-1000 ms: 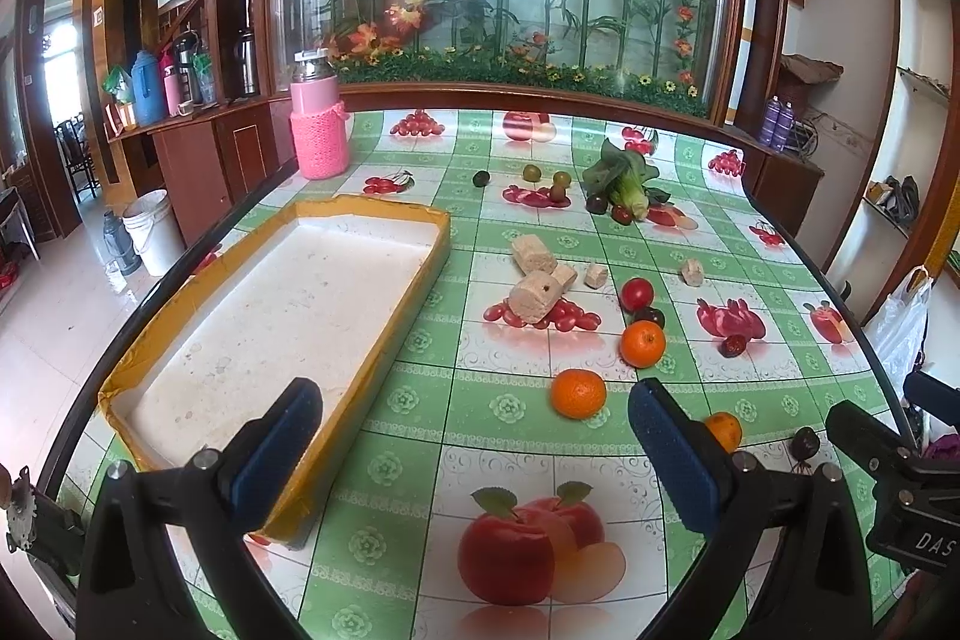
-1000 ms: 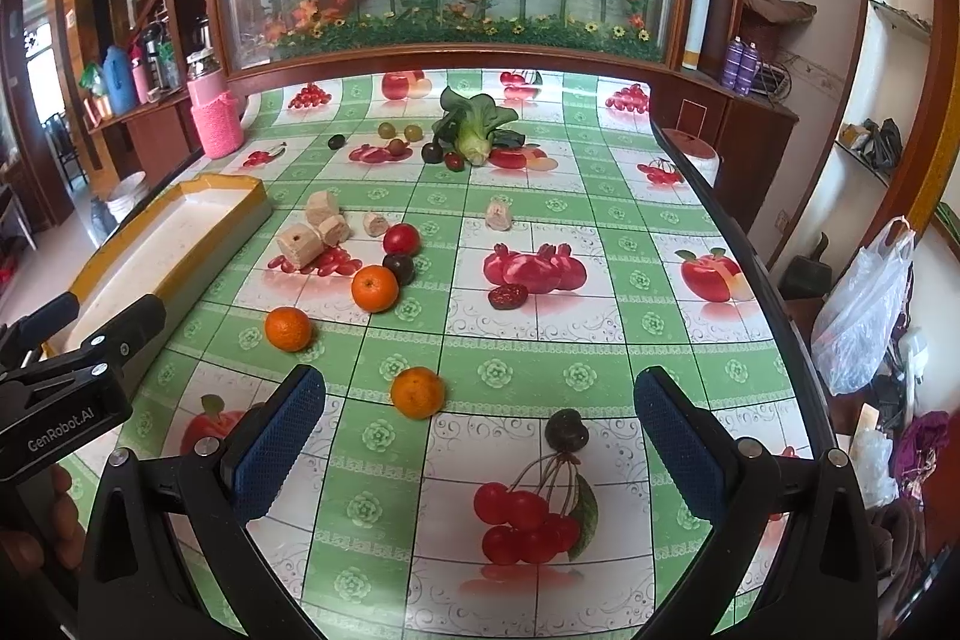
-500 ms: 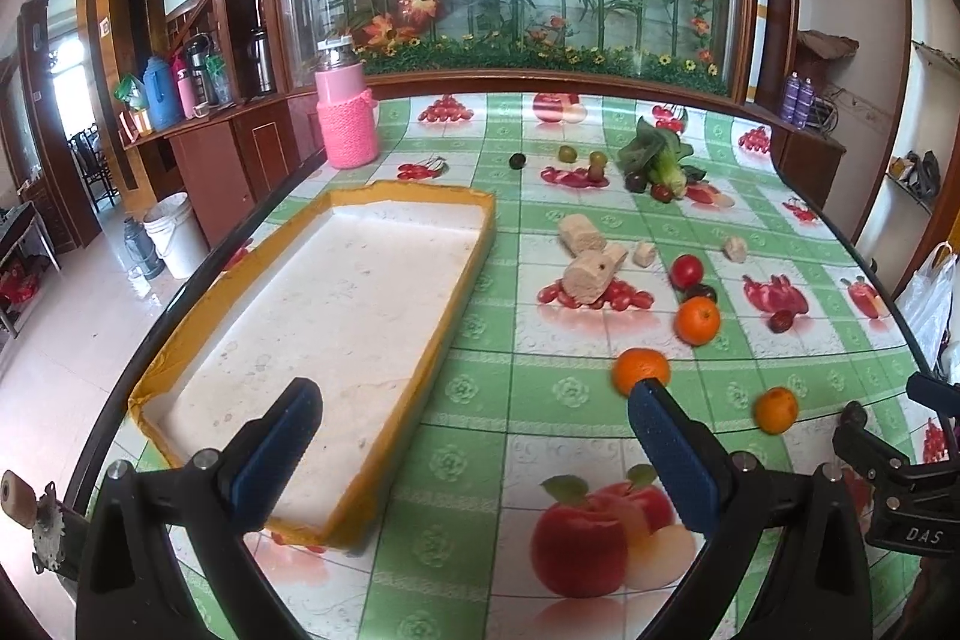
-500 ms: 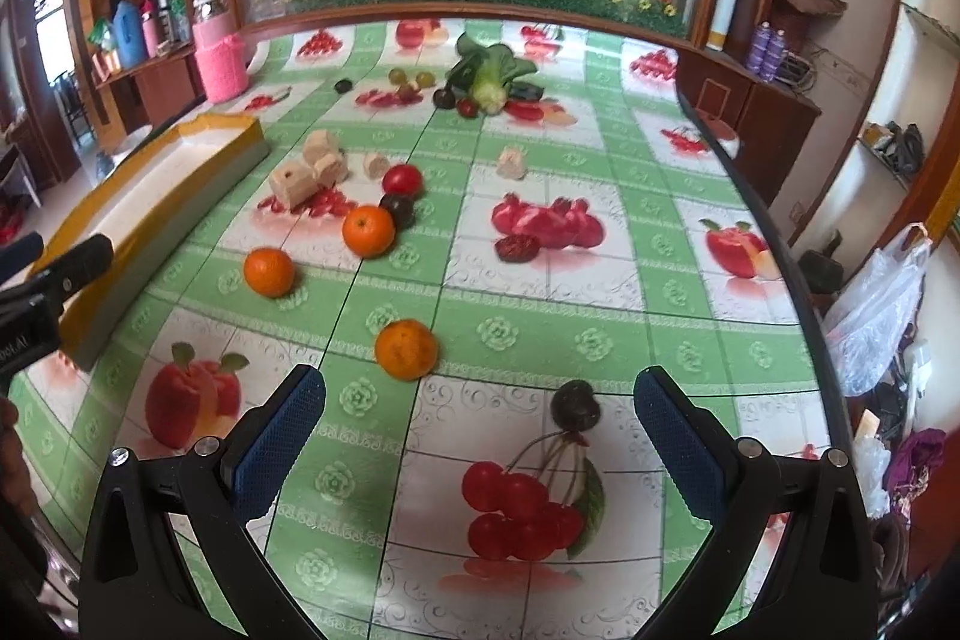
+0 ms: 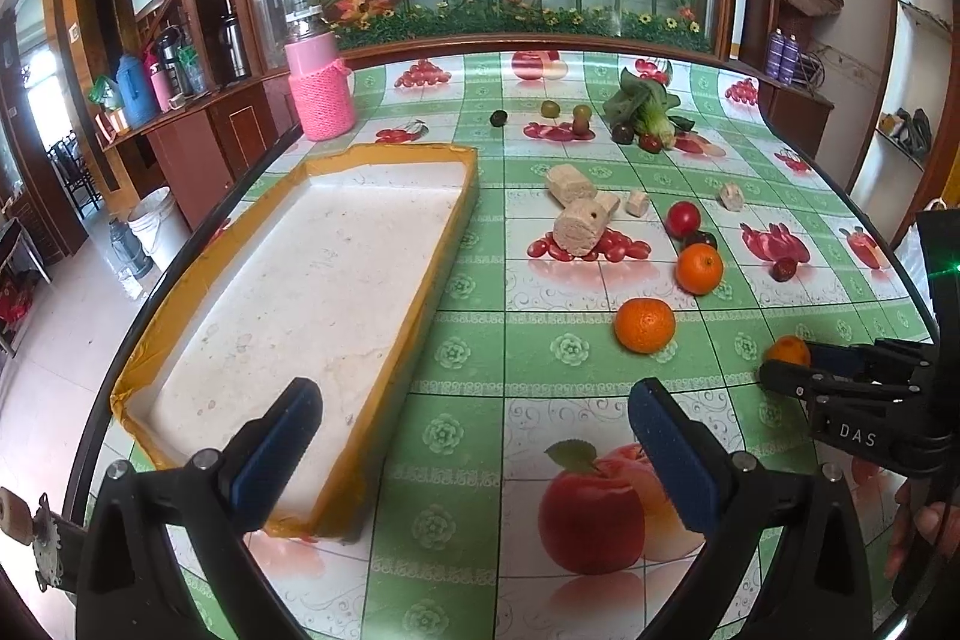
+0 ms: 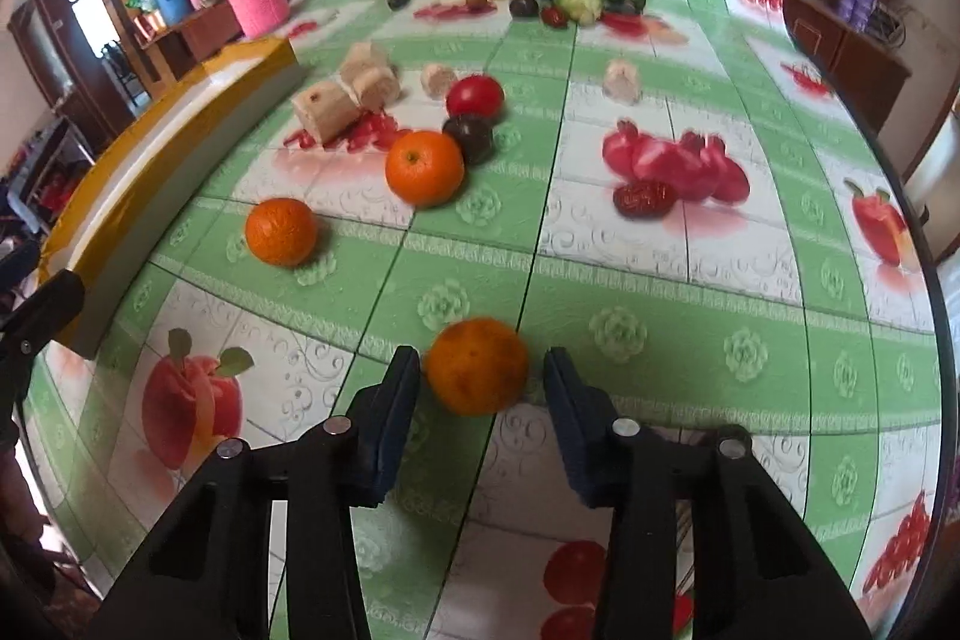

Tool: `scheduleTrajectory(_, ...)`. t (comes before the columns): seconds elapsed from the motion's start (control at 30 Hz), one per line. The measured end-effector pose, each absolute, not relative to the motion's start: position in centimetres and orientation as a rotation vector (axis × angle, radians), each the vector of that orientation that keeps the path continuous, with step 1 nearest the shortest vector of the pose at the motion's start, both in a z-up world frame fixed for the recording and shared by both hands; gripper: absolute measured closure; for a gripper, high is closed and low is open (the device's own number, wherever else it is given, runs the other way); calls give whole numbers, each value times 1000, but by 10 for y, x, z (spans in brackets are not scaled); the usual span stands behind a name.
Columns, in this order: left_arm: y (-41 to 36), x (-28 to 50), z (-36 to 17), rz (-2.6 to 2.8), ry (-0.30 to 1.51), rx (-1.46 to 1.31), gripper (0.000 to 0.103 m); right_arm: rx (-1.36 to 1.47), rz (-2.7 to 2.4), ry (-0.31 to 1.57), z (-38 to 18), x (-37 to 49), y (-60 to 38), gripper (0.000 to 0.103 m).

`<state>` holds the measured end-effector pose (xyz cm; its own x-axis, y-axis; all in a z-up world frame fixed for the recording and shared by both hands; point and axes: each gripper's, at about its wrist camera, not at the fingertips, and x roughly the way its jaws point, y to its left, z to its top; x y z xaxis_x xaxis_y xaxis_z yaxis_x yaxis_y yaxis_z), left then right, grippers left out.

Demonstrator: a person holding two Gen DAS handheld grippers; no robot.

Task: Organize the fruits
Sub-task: 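Grasp an orange with the right tool while the left tool grasps another orange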

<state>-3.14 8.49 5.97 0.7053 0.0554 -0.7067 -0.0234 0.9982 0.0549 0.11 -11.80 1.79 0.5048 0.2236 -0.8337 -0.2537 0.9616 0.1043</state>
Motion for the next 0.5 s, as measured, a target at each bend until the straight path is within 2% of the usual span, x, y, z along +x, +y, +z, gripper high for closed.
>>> scheduleTrajectory(0.03,82,-29,59,37,789,48,0,-37,293,1004,18,0,-118,71)
scheduleTrajectory(0.5,22,29,39,-97,926,112,1,-19,225,953,29,-15,-158,71)
